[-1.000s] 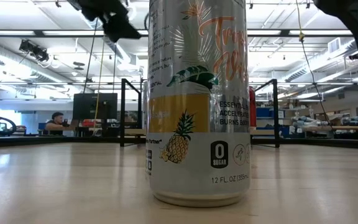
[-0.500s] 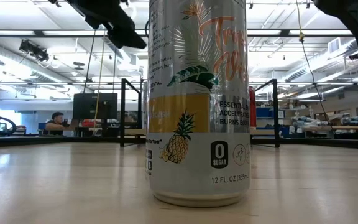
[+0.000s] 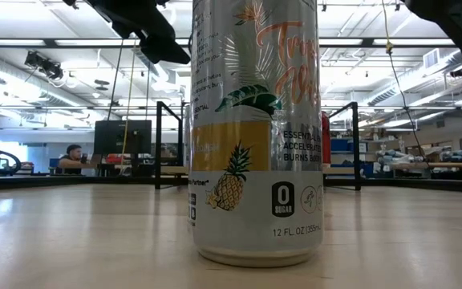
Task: Place canned beverage on shelf
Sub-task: Adjust the blue soda can on the shelf
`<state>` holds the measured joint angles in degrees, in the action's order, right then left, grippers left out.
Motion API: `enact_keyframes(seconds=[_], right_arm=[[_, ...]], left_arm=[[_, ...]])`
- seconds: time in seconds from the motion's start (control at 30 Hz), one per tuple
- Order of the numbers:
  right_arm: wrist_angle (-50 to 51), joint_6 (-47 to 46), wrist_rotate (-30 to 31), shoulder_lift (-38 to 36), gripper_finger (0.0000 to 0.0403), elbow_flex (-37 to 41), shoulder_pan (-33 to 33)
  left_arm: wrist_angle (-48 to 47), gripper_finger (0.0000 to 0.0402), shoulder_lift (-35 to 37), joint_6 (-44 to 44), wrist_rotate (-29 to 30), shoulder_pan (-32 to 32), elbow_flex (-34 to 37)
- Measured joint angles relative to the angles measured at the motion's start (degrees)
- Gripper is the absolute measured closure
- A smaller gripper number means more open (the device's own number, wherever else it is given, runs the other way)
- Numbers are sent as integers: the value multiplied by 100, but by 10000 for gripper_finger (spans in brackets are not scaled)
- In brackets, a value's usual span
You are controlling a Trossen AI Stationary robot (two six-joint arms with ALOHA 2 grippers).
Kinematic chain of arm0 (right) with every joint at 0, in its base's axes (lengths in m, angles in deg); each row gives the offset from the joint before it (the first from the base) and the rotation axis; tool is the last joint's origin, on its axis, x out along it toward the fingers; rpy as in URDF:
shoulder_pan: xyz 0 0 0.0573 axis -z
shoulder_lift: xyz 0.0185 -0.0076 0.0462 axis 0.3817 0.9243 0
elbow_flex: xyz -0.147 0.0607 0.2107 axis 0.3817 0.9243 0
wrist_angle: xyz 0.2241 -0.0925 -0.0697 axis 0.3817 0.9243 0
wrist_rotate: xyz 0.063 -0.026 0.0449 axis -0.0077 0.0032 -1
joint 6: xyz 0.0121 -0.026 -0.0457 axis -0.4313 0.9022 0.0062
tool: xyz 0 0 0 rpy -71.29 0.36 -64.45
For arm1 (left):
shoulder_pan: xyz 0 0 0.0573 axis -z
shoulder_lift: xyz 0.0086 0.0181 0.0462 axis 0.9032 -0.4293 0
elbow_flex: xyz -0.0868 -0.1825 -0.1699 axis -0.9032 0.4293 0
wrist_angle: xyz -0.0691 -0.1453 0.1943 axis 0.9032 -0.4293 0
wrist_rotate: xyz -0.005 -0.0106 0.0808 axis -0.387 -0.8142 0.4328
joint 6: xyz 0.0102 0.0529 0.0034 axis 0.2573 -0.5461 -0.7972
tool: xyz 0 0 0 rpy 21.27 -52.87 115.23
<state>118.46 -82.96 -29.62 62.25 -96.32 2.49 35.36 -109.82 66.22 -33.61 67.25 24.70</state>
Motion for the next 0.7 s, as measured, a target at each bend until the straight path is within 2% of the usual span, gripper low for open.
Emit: enact_keyframes(seconds=[0.33, 0.7], right_arm=[[-370, 107, -286, -2, 209, 9, 4], [-410, 158, -324, 2, 209, -43, 28]], left_arm=[[4, 88, 0, -2, 0, 0, 0], [4, 88, 0, -2, 0, 0, 0]])
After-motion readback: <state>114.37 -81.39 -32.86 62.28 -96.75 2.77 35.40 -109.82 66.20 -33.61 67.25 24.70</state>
